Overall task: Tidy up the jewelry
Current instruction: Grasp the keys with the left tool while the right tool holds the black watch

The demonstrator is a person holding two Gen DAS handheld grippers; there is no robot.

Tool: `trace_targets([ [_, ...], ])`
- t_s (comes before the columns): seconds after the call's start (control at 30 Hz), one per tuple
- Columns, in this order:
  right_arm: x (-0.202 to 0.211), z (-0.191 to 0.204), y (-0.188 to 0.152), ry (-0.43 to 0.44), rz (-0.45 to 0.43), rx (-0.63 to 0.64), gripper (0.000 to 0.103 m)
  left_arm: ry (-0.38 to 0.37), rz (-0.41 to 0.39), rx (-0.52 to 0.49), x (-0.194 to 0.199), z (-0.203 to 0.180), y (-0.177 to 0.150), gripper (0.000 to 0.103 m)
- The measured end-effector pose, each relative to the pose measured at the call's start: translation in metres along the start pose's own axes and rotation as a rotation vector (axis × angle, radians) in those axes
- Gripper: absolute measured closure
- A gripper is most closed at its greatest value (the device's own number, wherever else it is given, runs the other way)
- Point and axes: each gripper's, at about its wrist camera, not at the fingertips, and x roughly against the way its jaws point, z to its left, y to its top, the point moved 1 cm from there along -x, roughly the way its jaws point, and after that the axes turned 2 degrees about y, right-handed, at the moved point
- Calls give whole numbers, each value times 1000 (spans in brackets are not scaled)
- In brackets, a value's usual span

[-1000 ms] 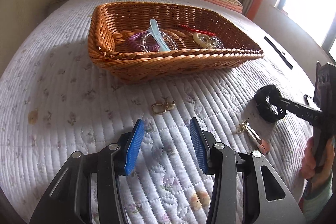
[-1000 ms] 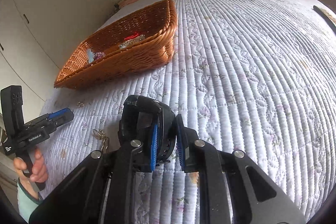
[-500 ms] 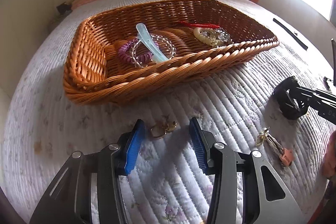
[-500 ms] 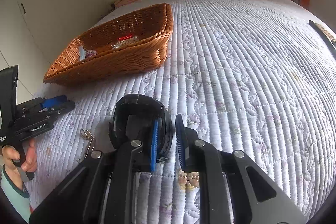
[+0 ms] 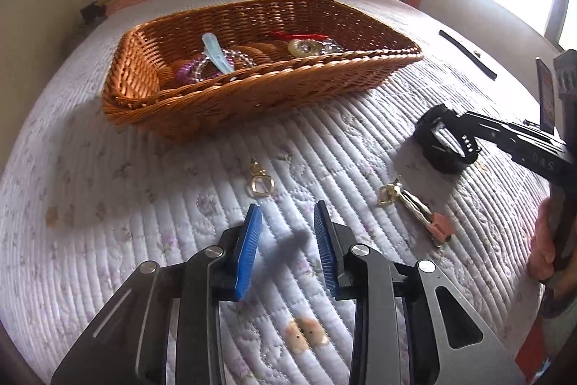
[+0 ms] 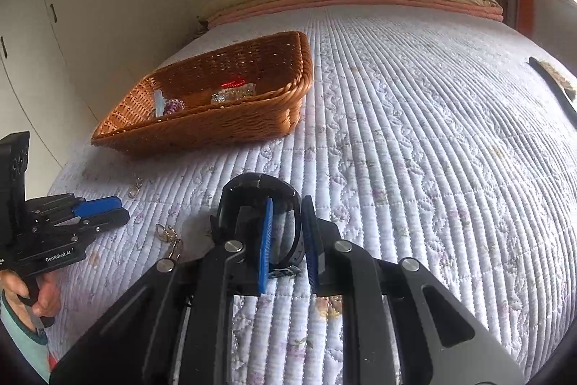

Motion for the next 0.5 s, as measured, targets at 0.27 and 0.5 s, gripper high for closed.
trace_targets([
  [0.27, -12, -12, -1, 4, 39, -41, 87, 17, -1, 35, -14, 7, 13, 73],
  [0.5, -10, -13, -1, 13, 31, -59, 78, 62, -27, -2, -10, -2, 9, 72],
])
